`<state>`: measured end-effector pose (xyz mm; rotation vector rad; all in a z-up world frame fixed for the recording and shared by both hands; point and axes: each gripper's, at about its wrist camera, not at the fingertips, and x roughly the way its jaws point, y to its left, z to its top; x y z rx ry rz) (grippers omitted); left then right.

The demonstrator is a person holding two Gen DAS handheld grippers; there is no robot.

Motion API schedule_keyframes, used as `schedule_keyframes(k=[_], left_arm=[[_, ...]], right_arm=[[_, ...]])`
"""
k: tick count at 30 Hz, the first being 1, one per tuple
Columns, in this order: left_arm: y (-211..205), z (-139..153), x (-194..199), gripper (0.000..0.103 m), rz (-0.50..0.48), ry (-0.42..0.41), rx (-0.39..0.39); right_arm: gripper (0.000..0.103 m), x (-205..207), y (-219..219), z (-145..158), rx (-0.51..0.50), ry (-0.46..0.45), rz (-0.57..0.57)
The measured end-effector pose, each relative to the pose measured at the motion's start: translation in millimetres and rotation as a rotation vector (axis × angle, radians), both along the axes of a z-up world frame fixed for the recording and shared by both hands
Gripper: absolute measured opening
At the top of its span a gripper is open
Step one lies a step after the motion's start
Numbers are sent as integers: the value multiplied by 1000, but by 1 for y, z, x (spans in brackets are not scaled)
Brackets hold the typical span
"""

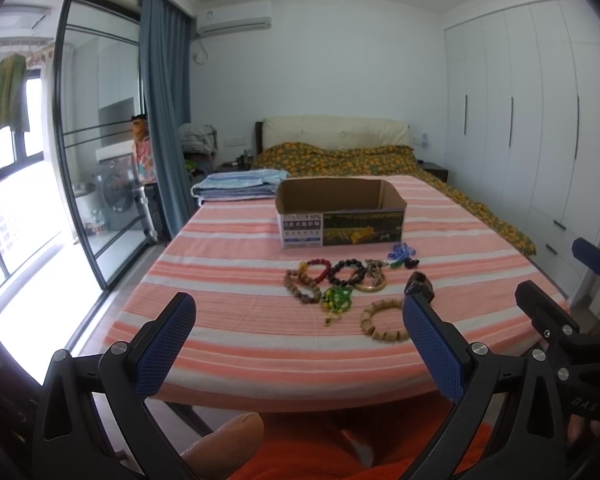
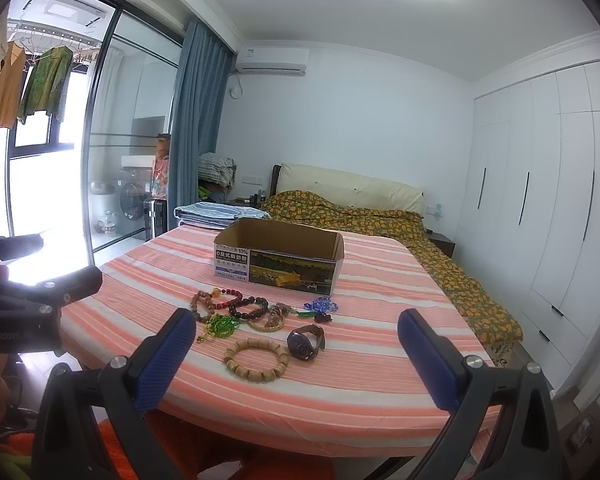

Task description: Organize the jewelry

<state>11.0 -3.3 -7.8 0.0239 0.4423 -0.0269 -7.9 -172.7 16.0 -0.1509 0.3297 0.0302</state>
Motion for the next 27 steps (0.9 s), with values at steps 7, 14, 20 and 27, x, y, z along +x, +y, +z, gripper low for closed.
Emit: schedule_keyframes(k=[7, 14, 20, 27], left_arm=[[-2, 0, -2, 103, -2, 7, 5], [-2, -1, 0, 103, 1, 14, 12], [-3, -1, 1, 103, 5, 25, 22], [-4, 0, -1, 103, 5, 23, 30]], right_arm=[[103, 1, -1, -1, 3, 13, -3], [103, 1, -3, -3, -1, 25, -6], [103, 2, -2, -3, -2, 27, -7], [103, 4, -2, -4, 2, 29, -9]])
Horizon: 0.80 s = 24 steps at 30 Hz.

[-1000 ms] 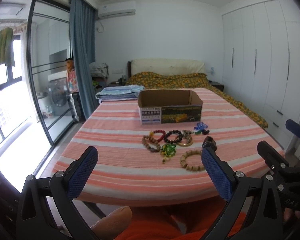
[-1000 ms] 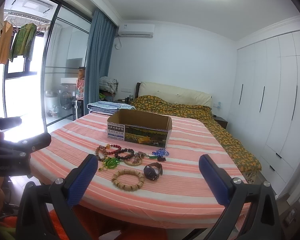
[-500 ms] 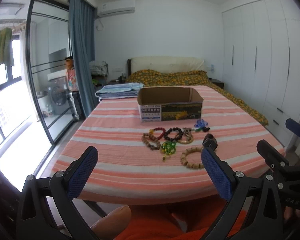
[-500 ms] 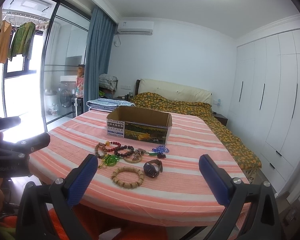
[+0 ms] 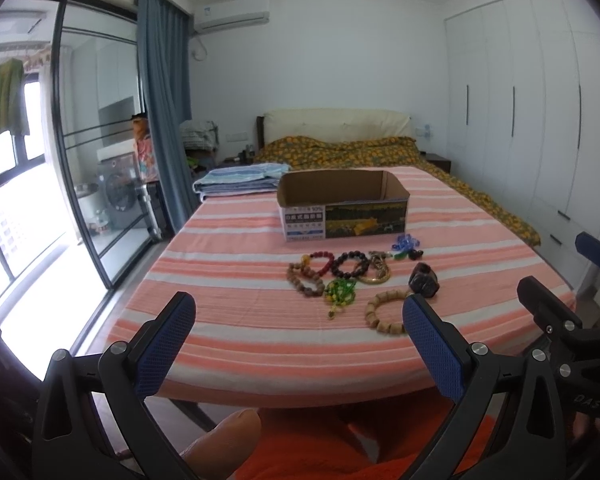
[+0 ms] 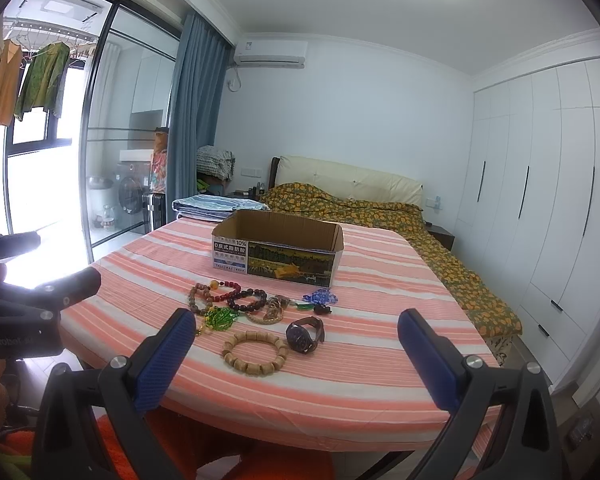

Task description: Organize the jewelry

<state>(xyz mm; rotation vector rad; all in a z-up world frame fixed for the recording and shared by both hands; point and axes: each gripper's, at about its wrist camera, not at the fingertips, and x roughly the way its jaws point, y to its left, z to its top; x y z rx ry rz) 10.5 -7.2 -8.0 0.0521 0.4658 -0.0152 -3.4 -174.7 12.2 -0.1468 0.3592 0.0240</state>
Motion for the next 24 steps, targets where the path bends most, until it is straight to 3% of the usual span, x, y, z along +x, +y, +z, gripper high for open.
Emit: schedule_keyframes(k=[7, 13, 24], left_arm=[[1, 1, 3, 103, 4, 7, 6], [2, -10, 18, 103, -2, 106, -11], [10, -22, 30, 103, 22, 170, -35]], right_arm=[[103, 2, 3, -2, 4, 3, 10], [103, 4, -1, -3, 20, 12, 10], [103, 16, -9, -9, 62, 50, 15]])
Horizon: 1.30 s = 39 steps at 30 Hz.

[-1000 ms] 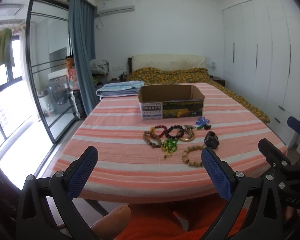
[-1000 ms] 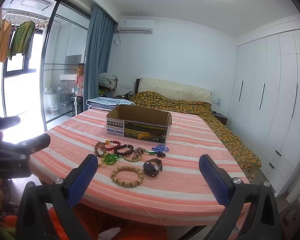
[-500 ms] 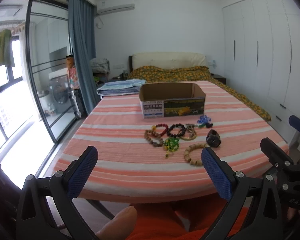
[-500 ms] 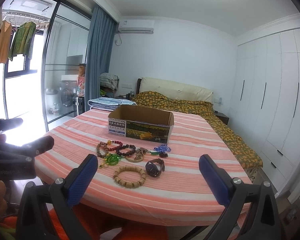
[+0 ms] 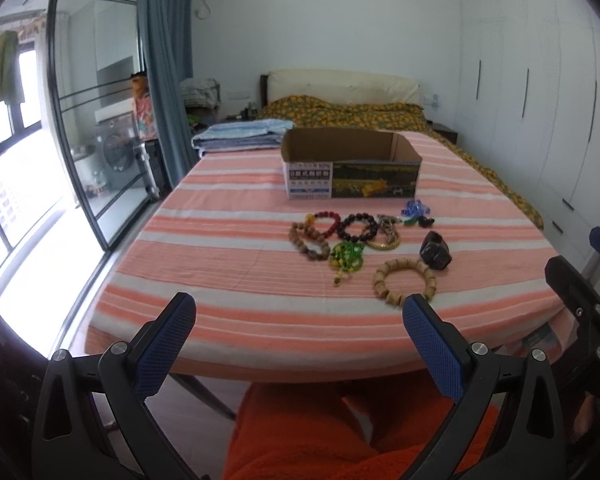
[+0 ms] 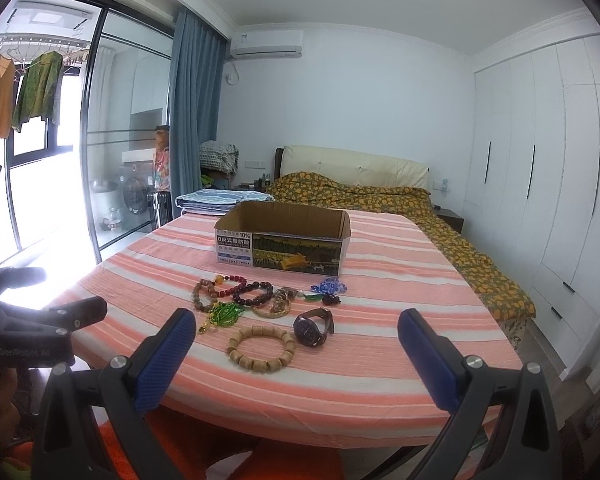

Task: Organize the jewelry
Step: 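Move both tools forward toward the jewelry row on the sheet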

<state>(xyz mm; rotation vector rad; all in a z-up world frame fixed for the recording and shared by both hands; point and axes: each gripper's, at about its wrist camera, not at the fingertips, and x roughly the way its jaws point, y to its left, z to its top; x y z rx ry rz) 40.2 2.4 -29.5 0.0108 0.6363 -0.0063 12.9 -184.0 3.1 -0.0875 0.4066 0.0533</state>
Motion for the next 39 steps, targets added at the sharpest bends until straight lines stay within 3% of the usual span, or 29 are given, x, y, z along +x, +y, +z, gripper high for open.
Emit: schedule_keyframes(k=[15, 39], left_arm=[[6, -6, 30, 103, -49, -2, -41], [10, -39, 82, 103, -43, 112, -64]], right_arm=[[103, 40, -10, -20, 21, 98, -10], [103, 82, -14, -53, 34, 215, 18]])
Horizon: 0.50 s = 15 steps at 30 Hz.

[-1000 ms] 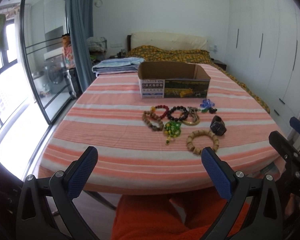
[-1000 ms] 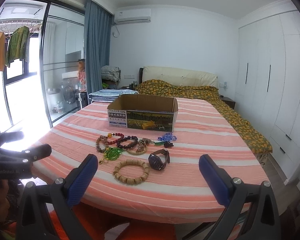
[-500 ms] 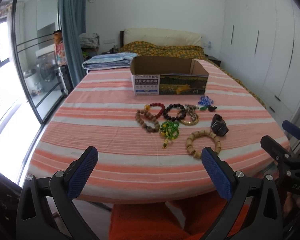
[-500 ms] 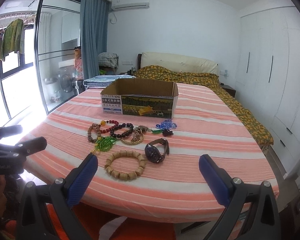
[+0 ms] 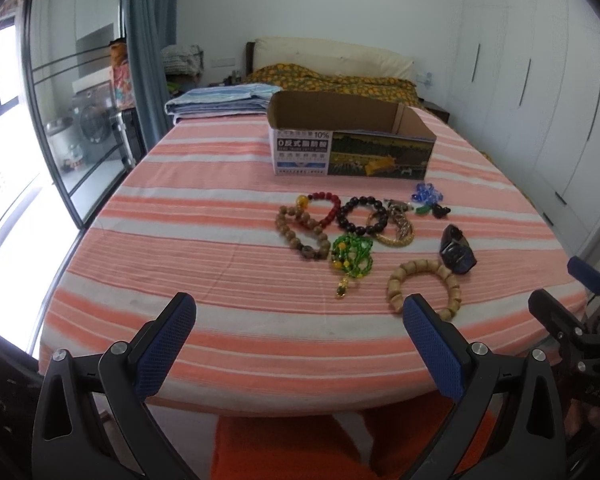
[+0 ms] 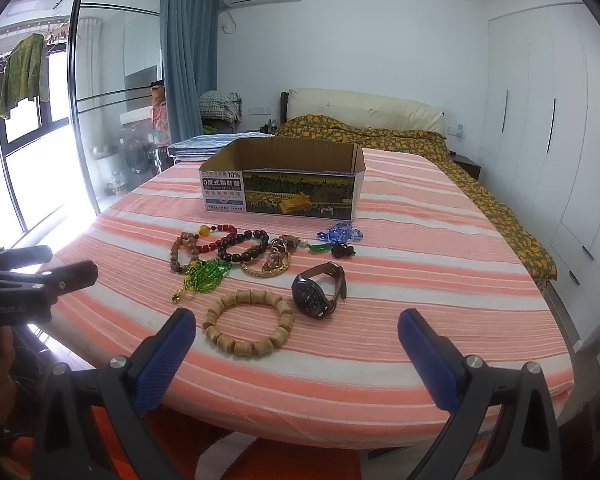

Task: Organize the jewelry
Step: 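Move both tools forward toward the jewelry row on the sheet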

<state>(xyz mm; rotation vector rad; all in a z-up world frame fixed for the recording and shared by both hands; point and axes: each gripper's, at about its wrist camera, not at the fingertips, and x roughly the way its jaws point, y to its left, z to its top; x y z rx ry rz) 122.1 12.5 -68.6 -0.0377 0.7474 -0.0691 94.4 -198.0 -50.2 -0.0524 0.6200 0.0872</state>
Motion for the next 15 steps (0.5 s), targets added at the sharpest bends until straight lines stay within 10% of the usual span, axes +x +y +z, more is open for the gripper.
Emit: schedule_keyframes(k=[15], left_arm=[[3, -14, 19, 103, 3, 61, -20]], right_arm=[[103, 13, -9, -12, 13, 31, -24]])
